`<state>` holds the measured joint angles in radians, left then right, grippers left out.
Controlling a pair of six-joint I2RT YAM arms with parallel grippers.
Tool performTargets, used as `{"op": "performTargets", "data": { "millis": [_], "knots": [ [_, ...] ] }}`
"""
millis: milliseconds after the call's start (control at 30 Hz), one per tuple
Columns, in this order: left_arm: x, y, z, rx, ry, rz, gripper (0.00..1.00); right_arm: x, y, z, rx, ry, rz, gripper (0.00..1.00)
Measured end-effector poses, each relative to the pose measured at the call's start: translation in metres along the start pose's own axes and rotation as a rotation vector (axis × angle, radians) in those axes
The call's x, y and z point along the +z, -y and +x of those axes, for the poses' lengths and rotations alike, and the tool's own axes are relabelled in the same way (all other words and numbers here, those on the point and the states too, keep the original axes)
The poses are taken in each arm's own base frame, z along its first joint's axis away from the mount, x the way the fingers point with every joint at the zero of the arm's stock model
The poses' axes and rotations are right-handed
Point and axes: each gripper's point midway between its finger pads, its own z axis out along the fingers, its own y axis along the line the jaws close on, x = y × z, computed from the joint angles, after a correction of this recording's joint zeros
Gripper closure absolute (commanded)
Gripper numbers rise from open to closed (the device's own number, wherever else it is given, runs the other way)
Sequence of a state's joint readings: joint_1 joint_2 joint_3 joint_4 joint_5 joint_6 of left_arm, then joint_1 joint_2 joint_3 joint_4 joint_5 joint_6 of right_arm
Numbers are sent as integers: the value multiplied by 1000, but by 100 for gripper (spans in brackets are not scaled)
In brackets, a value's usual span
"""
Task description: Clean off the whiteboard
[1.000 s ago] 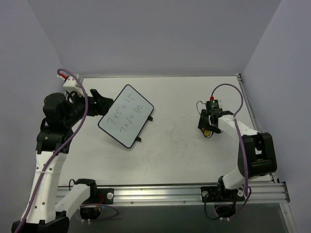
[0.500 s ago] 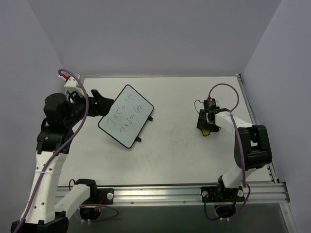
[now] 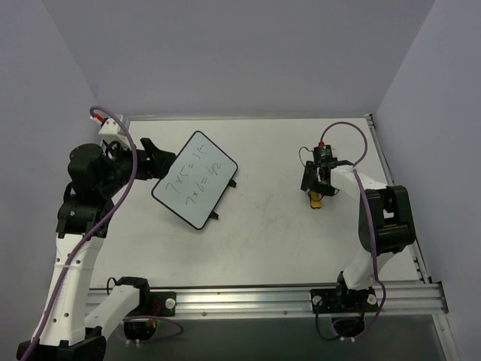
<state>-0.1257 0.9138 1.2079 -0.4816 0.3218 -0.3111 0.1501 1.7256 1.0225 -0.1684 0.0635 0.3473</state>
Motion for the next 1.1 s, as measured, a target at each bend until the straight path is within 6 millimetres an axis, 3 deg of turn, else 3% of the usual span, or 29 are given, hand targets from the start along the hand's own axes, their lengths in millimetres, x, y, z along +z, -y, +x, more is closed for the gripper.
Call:
{"op": "performTargets", "data": {
  "millis": [167, 267, 633, 1100],
  "knots": [
    [0, 0, 0, 0, 0, 0, 6, -5, -4, -14, 3, 28, -4, 44],
    [0, 0, 0, 0, 0, 0, 6, -6, -3, -17, -3, 32, 2, 52],
    [2, 1, 1, -1, -6, 3, 6, -9, 9, 4, -19, -1, 30, 54],
    [2, 1, 2, 0, -7, 4, 6, -10, 7, 9, -49, -5, 29, 55]
  ]
}}
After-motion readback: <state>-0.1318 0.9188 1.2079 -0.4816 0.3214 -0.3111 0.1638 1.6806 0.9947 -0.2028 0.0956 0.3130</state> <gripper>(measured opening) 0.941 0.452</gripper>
